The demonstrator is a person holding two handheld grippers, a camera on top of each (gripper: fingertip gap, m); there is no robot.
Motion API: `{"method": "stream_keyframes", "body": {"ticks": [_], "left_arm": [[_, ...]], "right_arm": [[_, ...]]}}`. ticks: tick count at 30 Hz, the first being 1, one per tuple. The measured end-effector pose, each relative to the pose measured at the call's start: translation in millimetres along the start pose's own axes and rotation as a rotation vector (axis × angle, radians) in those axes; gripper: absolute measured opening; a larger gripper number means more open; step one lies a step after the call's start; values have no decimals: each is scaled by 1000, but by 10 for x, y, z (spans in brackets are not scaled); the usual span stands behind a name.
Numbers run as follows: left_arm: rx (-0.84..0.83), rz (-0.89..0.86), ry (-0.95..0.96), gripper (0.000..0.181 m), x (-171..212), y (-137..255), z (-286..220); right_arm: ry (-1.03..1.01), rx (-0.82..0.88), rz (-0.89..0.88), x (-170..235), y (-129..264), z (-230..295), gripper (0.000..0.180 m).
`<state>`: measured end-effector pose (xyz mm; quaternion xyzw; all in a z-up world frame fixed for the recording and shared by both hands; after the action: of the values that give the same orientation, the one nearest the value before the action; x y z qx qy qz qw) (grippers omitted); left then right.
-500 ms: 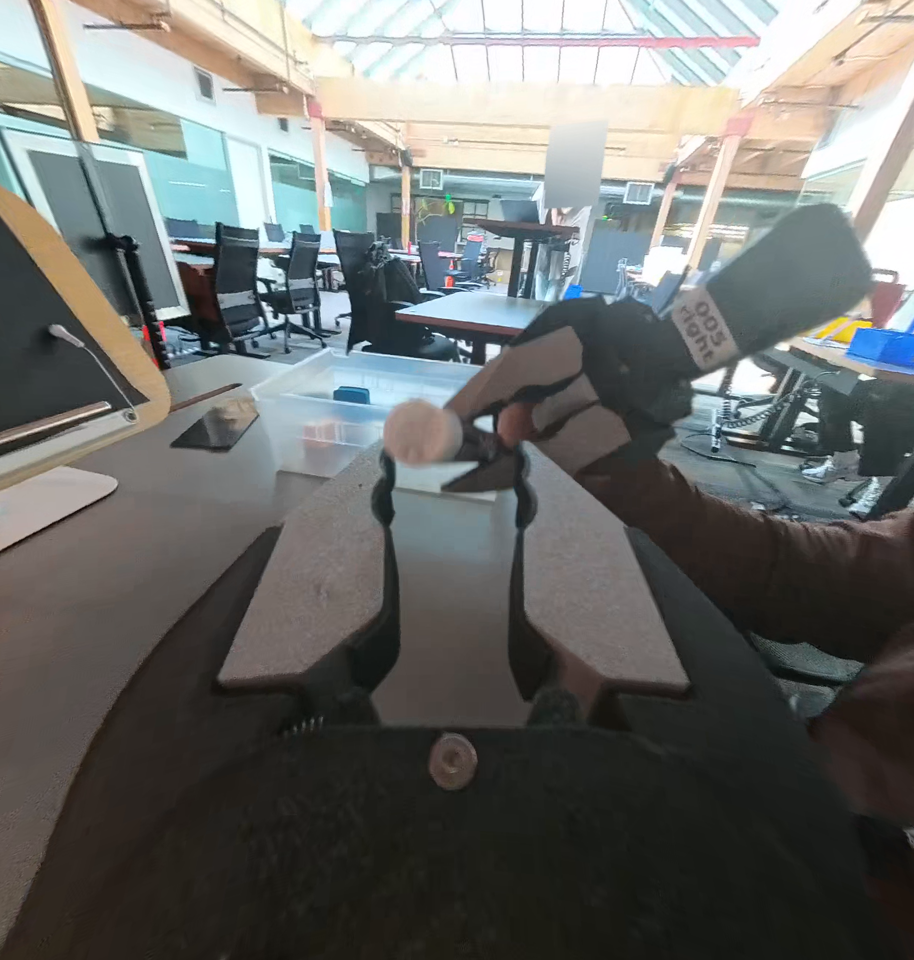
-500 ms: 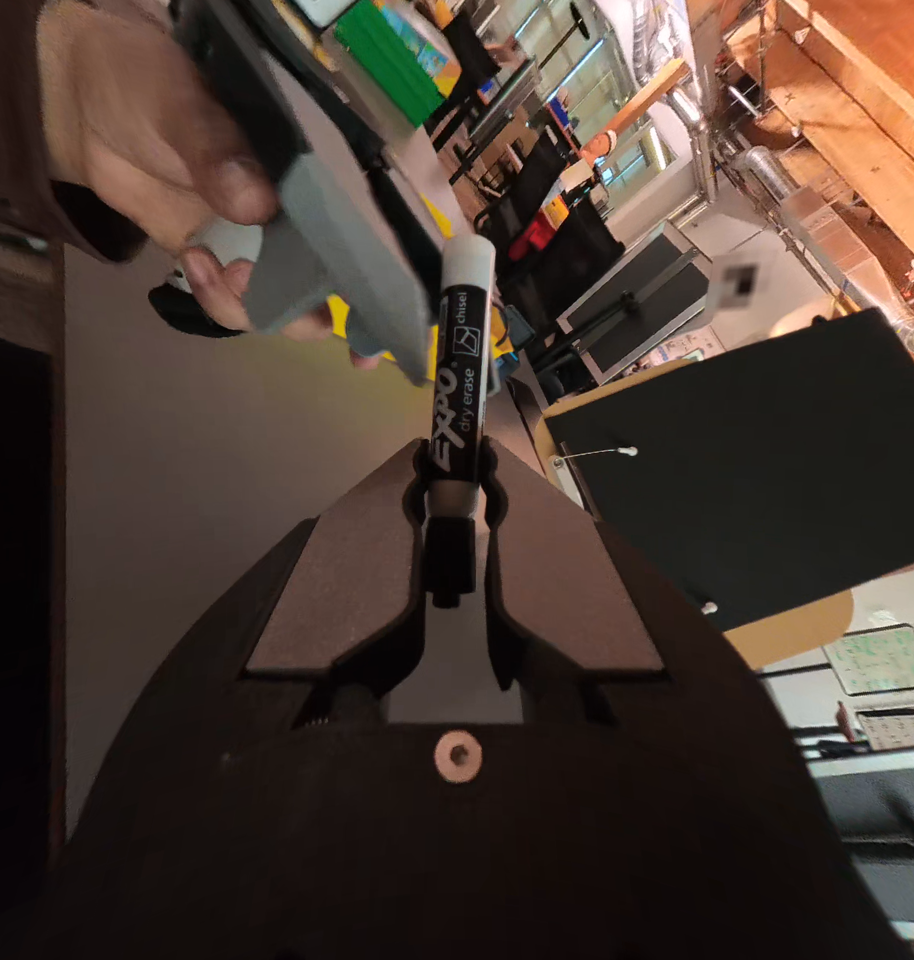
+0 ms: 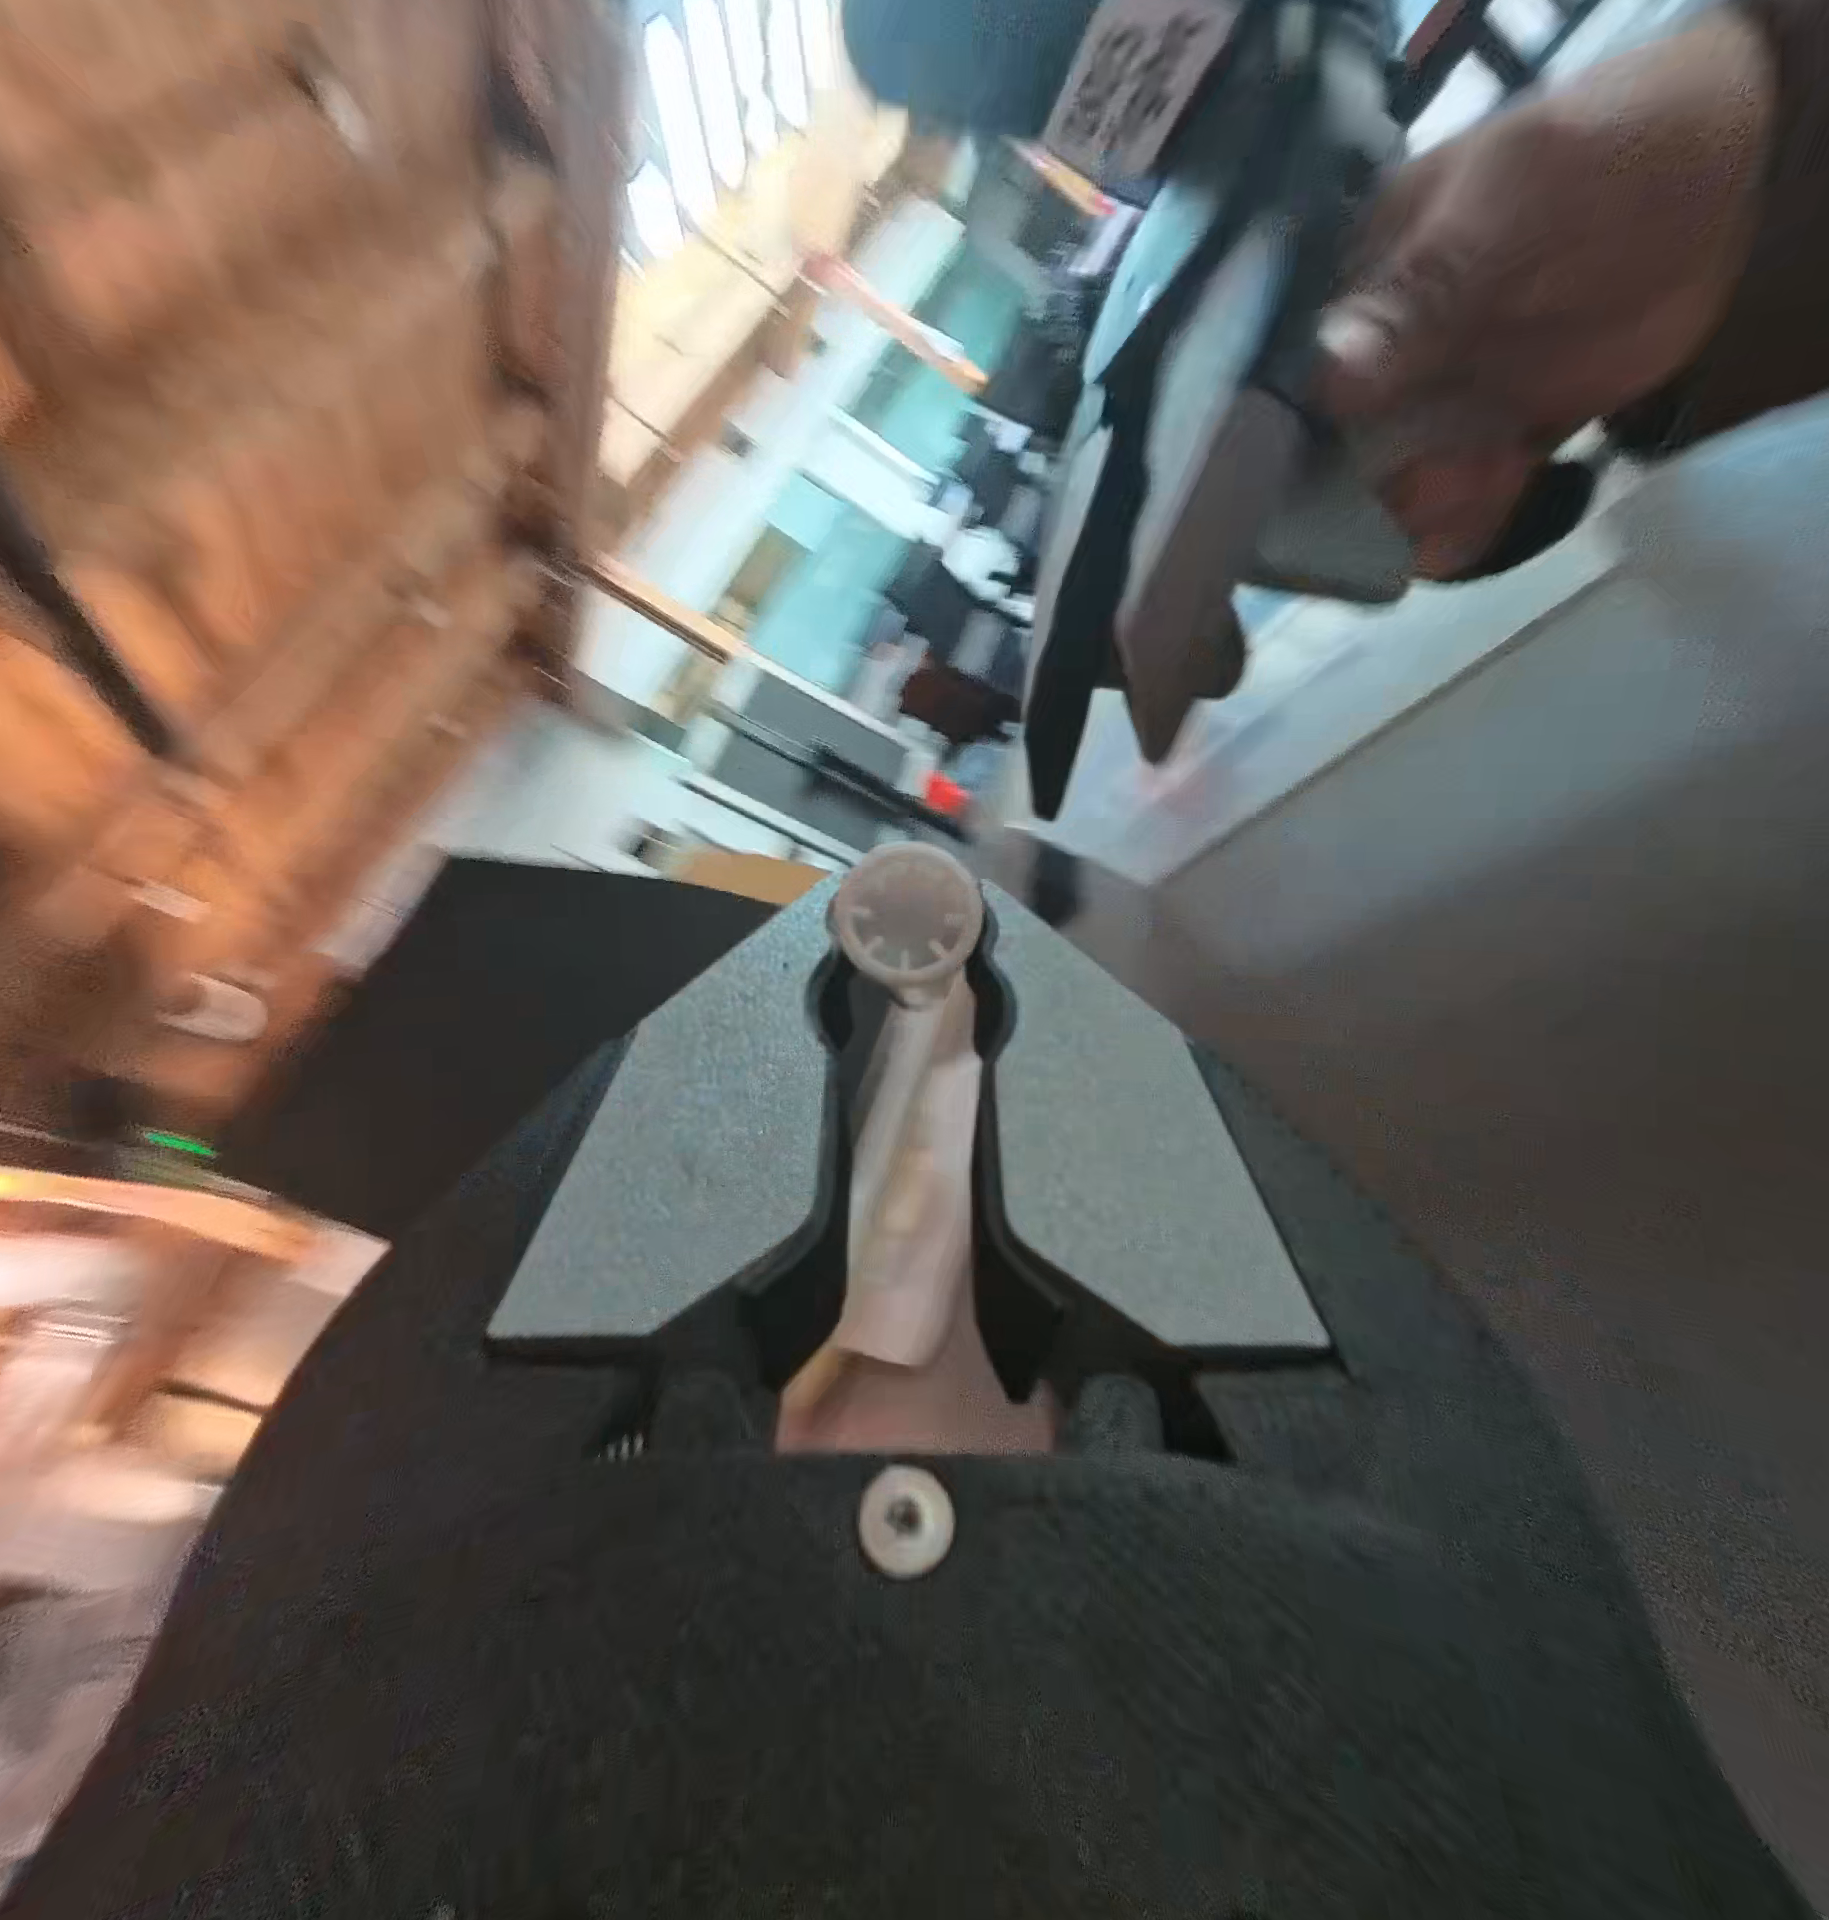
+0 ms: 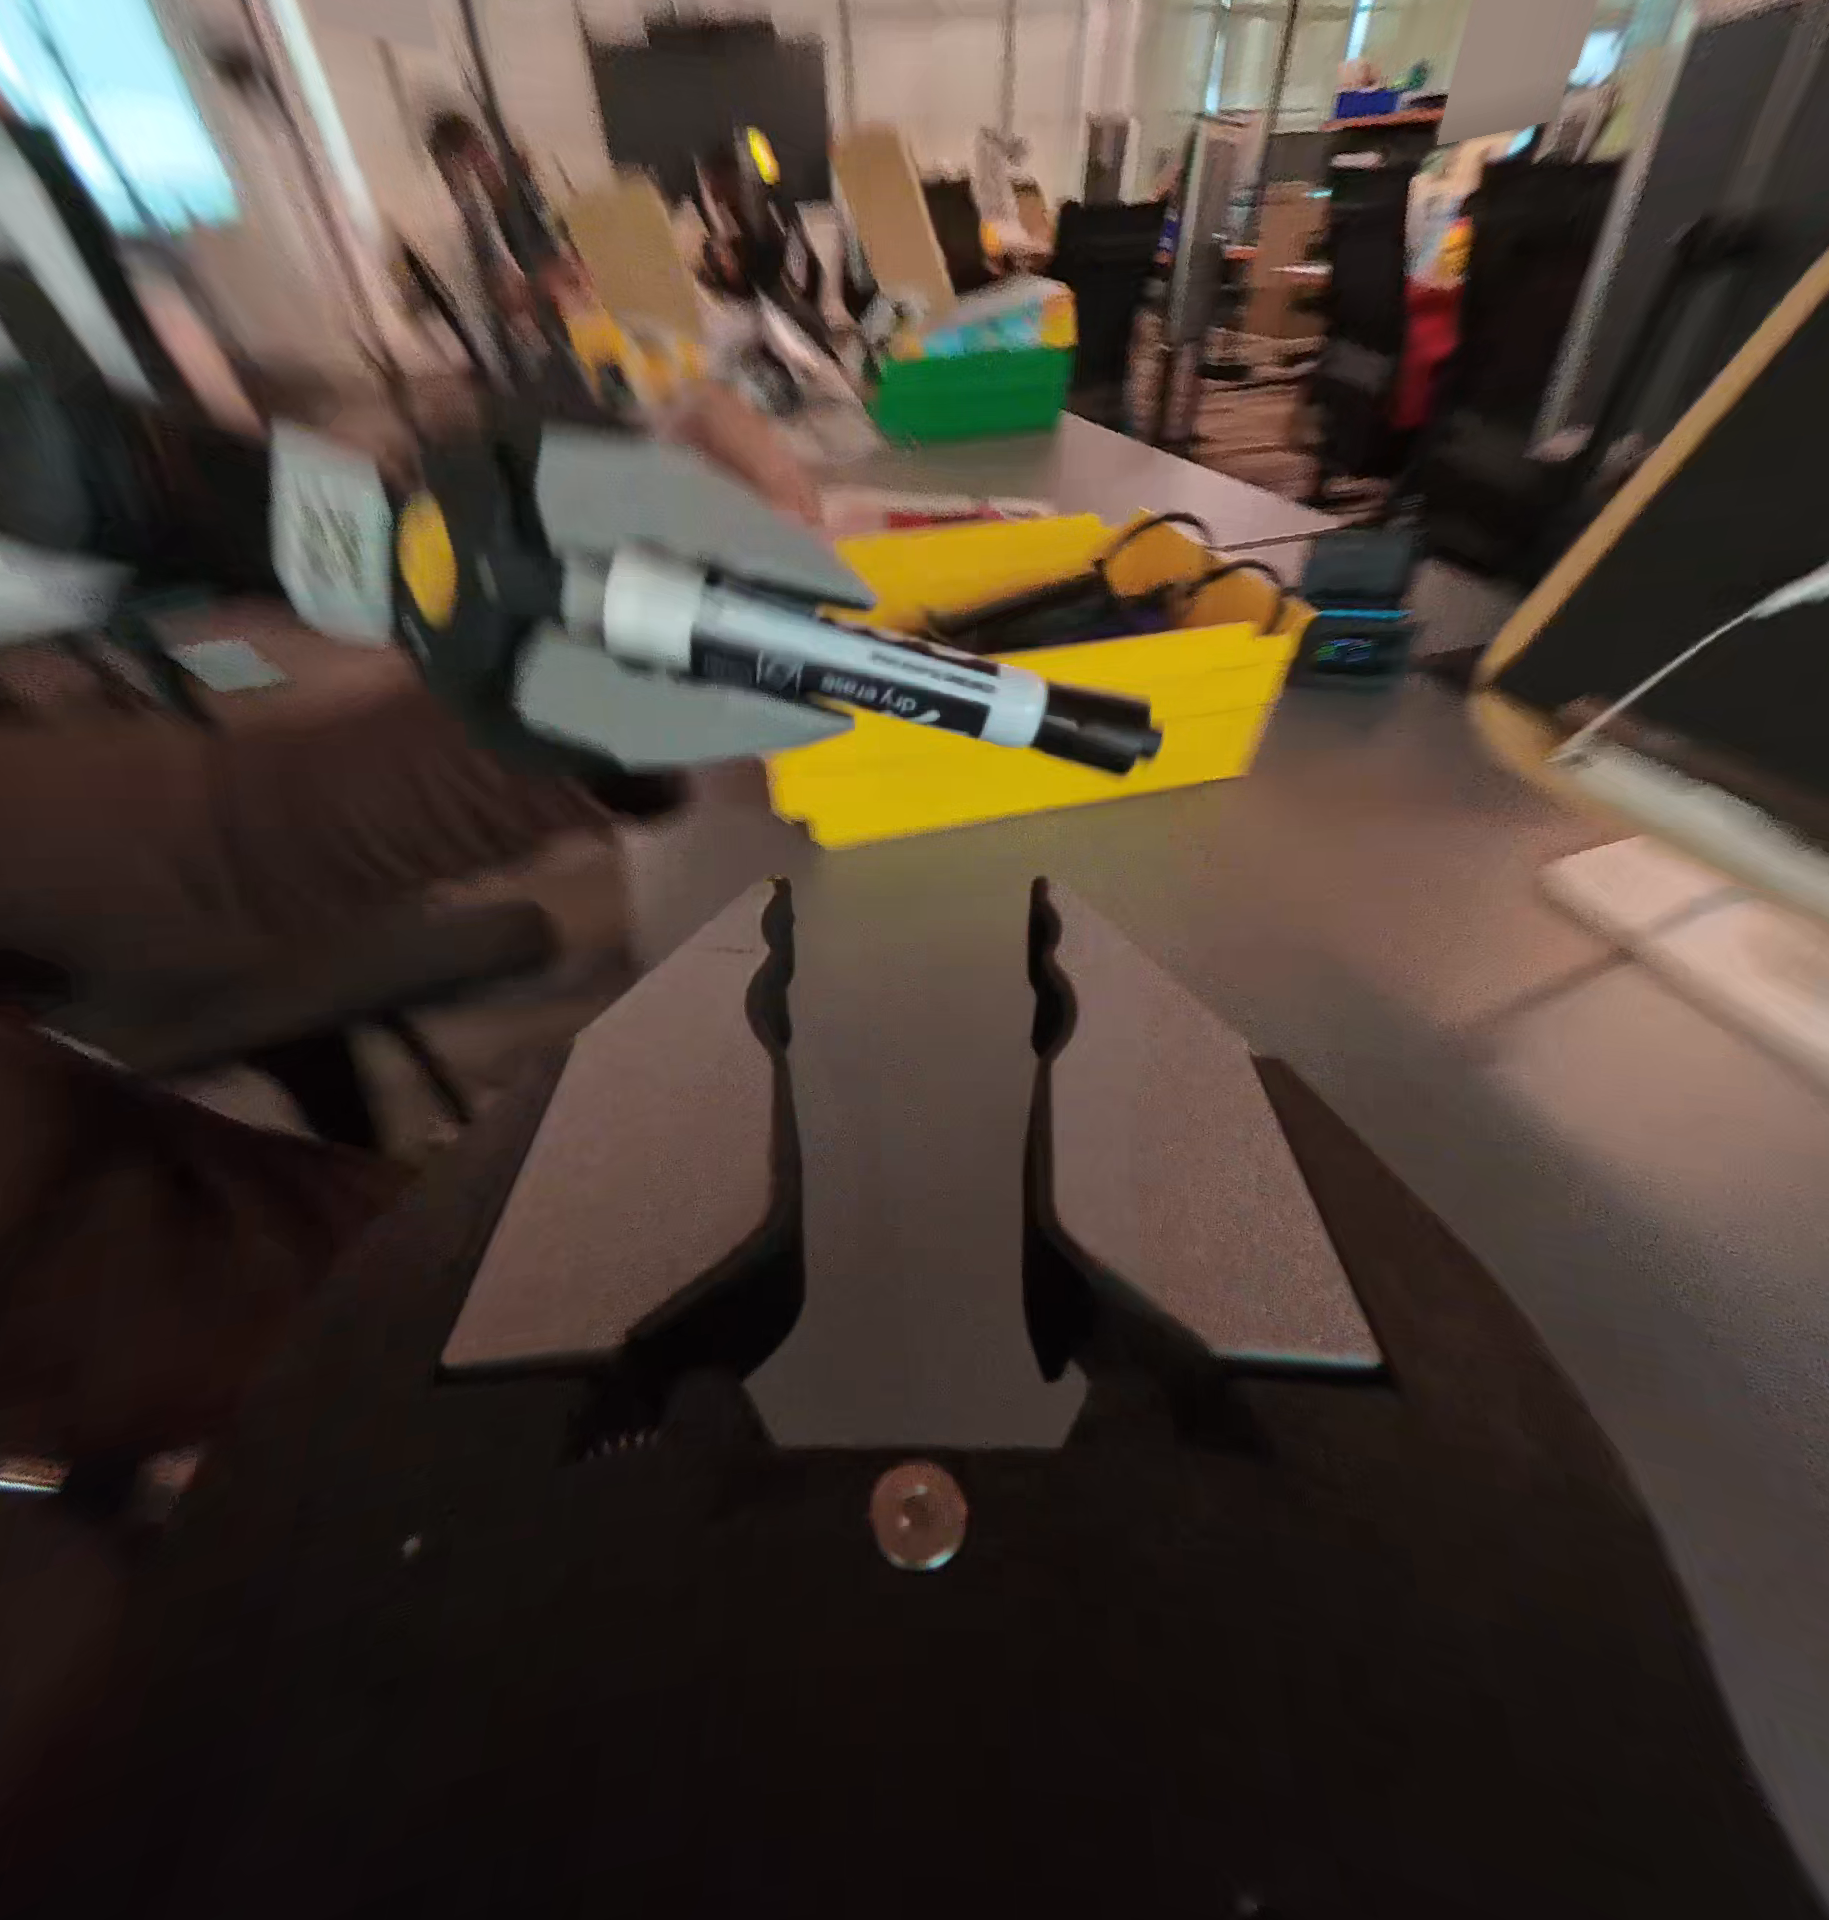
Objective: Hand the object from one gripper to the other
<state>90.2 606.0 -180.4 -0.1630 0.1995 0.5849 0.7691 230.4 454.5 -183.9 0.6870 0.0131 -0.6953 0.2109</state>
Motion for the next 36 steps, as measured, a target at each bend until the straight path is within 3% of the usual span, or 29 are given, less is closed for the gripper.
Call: {"method": "stream_keyframes", "body": {"ticks": [4,10,12,14,16,21,26,28,32,36], "left_arm": [[-164,-57,-404,17,-43,43,-374],[-286,-64,-722,17,-66,-73,-759],[-302,-47,-726,17,-36,-121,-813],[-254,13,-607,23,6,-162,-817],[-145,45,-354,37,34,-153,-766],[144,31,273,50,87,-47,-500],[335,-10,725,61,57,-85,-285],[368,-65,802,57,11,-113,-262],[398,-52,747,15,-14,-204,-310],[404,-21,674,15,11,-188,-209]], "right_arm": [[-376,-322,-172,52,-47,-176,39],[-554,-490,-141,189,-383,-134,27],[-542,-423,-146,217,-406,-179,22],[-522,-391,-134,224,-362,-235,21],[-469,-307,-211,163,-225,-278,19],[-99,-11,-206,-5,54,-171,20],[224,24,-298,-119,18,175,18],[291,17,-294,-117,-34,269,17],[303,4,-240,-113,-93,340,16],[265,-10,-248,-105,-12,268,15]]}}
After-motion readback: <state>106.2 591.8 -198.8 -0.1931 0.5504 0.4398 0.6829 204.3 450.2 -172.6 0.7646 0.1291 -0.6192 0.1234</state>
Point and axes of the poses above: each gripper's, where its closed fingertips meet, y back along the fingers, x out of its underside, z = x × y across the jaws, the point moved 10 cm from there along y, back along the fingers, and after that the axes turned 6 degrees about z, right-handed, at the moved point
